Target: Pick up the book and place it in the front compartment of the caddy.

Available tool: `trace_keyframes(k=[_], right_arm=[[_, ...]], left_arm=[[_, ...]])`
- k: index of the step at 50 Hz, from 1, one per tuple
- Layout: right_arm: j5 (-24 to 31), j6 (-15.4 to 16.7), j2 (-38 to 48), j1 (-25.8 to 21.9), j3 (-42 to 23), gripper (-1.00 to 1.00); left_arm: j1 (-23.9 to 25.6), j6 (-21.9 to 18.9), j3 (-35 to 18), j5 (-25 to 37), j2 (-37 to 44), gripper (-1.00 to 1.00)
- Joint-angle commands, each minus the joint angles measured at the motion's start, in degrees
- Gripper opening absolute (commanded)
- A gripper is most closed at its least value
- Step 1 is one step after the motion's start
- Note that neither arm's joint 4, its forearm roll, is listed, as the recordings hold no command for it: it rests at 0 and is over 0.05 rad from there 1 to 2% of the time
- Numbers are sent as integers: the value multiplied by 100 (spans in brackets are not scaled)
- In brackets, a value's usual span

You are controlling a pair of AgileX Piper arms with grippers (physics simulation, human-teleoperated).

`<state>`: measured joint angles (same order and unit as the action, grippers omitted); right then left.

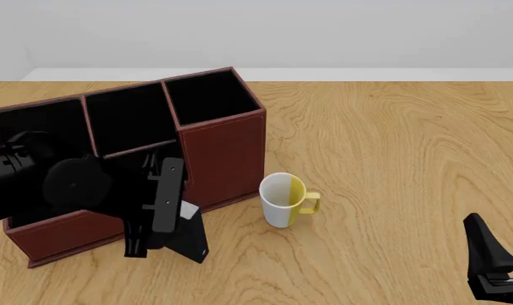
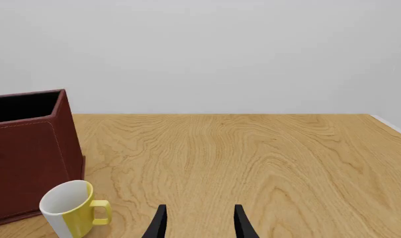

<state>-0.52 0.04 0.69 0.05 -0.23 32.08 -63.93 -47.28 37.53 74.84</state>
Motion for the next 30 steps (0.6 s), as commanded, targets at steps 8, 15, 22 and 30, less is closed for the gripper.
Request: trace_keyframes(k=[8, 15, 22, 30], right_arm=[[0, 0, 1, 0, 0, 100], [0, 0, -1, 2, 0, 100], [0, -1, 1, 1, 0, 100], [0, -1, 2, 0, 0, 100]], left_arm=[[-327, -157, 52, -139, 175, 100], [-370, -128, 45, -142, 206, 100], [-200, 119, 130, -25, 269, 100], [-72, 506, -107, -90, 397, 100]])
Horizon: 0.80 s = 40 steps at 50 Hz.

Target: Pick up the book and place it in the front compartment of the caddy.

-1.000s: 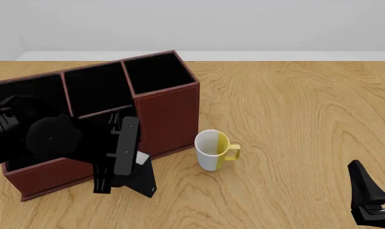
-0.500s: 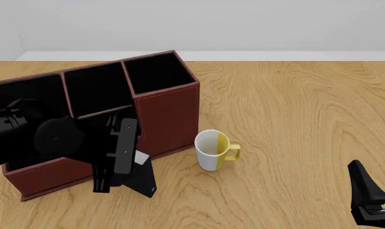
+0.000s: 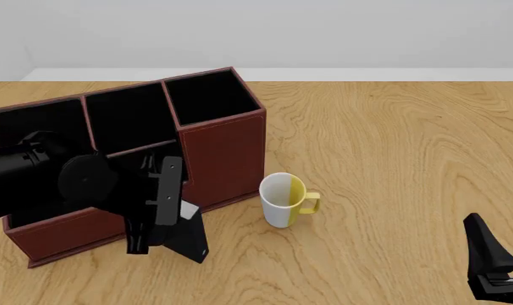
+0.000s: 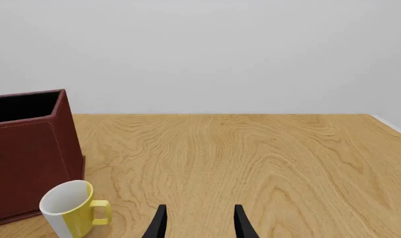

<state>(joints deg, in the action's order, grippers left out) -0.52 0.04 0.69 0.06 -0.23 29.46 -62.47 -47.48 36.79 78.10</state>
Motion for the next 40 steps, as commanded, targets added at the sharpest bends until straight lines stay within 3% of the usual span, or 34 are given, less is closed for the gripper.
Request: trace_keyframes(k=[1, 3, 6, 8, 12, 16, 19, 33, 40], right_arm=[[0, 0, 1, -1, 0, 100], [0, 0, -2, -1, 0, 100], [0, 1, 0, 0, 0, 100], [0, 0, 0, 0, 0, 100], [0, 0, 0, 0, 0, 100], [0, -1, -1, 0, 0, 100], [0, 0, 1, 0, 0, 100], [0, 0, -1, -1, 0, 100], [0, -1, -2, 0, 0, 100]], left_arm=[[235, 500, -192, 22, 96, -100], [235, 444, -165, 19, 80, -100], [103, 749, -578, 125, 339, -100], [-14, 710, -678, 256, 460, -100], [183, 829, -661, 376, 289, -100], [915, 1478, -584, 757, -182, -100], [703, 1283, -649, 737, -116, -100], [1065, 1724, -882, 1320, -471, -100], [1025, 1698, -1018, 1520, -548, -100]])
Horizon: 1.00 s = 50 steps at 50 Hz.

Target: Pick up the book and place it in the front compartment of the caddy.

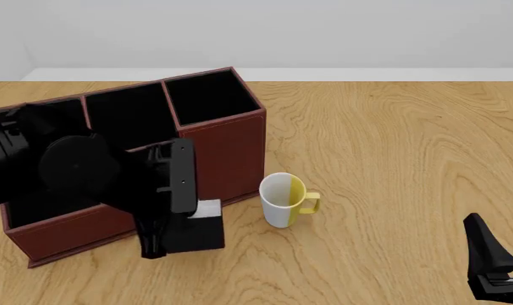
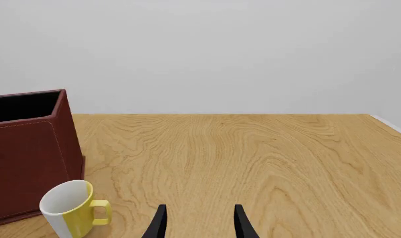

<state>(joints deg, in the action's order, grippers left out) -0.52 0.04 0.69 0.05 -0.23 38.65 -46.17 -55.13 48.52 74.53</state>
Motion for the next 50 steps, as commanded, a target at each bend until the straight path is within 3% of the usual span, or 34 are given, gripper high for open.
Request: trace_keyframes(k=[1, 17, 23, 31, 36, 43, 50], right_arm=[[0, 0, -1, -1, 0, 100], [0, 0, 0, 0, 0, 100], [1, 1, -2, 0, 0, 100], [0, 0, -1, 1, 0, 100], [0, 0, 0, 1, 0, 100], [0, 0, 0, 0, 0, 100], [0, 1, 0, 0, 0, 100]], left_arm=[[101, 77, -272, 360, -192, -100], [8, -43, -392, 638, -451, -100], [-181, -398, -148, 505, -561, -100], [-28, -231, -309, 709, -722, -100], [-355, -559, -433, 870, -830, -100], [-730, -532, -888, 1221, -862, -100], [-1232, -873, -1049, 1473, -1004, -100]])
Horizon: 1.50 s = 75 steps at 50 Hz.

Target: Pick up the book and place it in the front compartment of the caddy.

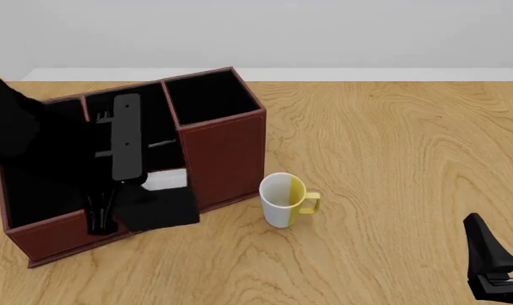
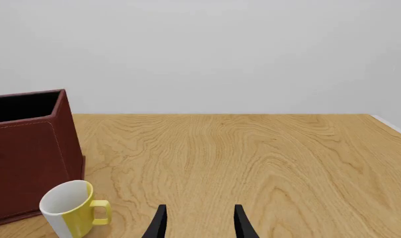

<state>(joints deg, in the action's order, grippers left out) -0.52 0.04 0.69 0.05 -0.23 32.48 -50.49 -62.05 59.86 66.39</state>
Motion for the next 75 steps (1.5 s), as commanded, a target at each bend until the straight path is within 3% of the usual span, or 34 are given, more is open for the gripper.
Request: trace_keyframes(k=[1, 5, 8, 19, 29, 39, 45, 54, 75], right_arm=[[0, 0, 1, 0, 0, 100], [0, 0, -1, -1, 0, 100], [0, 0, 0, 0, 0, 100], [0, 0, 1, 0, 0, 100], [0, 0, 0, 0, 0, 100], [0, 0, -1, -1, 0, 100], [0, 0, 0, 0, 0, 100], [0, 0, 1, 0, 0, 100], [0, -1, 0, 1, 0, 100]], left_arm=[[-845, -496, -481, 401, -121, -100], [-860, -495, -778, 689, -151, -100], [-1169, -785, -968, 848, -216, -100], [-1265, -488, -1677, 1003, 29, -100], [-1225, -138, -2633, 1004, 338, -100], [-1393, -269, -2892, 1004, 498, -100], [-1523, -664, -2876, 1004, 469, -100], [-1686, -838, -3147, 1004, 608, -100], [-1584, -797, -3243, 992, 873, -100]])
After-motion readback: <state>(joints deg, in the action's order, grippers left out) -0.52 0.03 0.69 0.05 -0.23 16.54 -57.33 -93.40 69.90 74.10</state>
